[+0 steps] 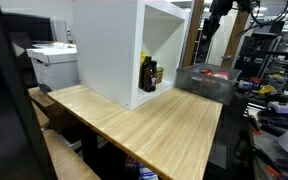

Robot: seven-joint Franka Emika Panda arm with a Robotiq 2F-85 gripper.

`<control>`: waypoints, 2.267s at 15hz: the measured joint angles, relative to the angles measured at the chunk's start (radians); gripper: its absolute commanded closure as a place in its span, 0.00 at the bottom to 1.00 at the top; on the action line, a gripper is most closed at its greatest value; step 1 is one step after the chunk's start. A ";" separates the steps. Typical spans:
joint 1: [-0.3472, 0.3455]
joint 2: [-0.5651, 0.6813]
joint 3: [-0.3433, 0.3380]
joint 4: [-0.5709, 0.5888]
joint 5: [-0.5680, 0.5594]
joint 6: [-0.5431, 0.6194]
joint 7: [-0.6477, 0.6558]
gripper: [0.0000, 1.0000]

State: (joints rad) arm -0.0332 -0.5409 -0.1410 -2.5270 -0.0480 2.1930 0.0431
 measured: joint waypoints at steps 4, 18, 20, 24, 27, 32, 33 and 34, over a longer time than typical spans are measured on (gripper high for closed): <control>-0.043 -0.083 -0.012 -0.001 -0.003 -0.134 -0.062 0.12; -0.060 -0.173 -0.071 0.001 -0.065 -0.327 -0.270 0.00; -0.060 -0.174 -0.074 0.001 -0.088 -0.327 -0.285 0.00; -0.060 -0.173 -0.080 0.001 -0.099 -0.322 -0.301 0.00; -0.060 -0.173 -0.080 0.001 -0.099 -0.322 -0.301 0.00; -0.060 -0.173 -0.080 0.001 -0.099 -0.322 -0.301 0.00; -0.060 -0.173 -0.080 0.001 -0.099 -0.322 -0.301 0.00; -0.060 -0.173 -0.080 0.001 -0.099 -0.322 -0.301 0.00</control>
State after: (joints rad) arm -0.0934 -0.7139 -0.2208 -2.5261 -0.1470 1.8711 -0.2576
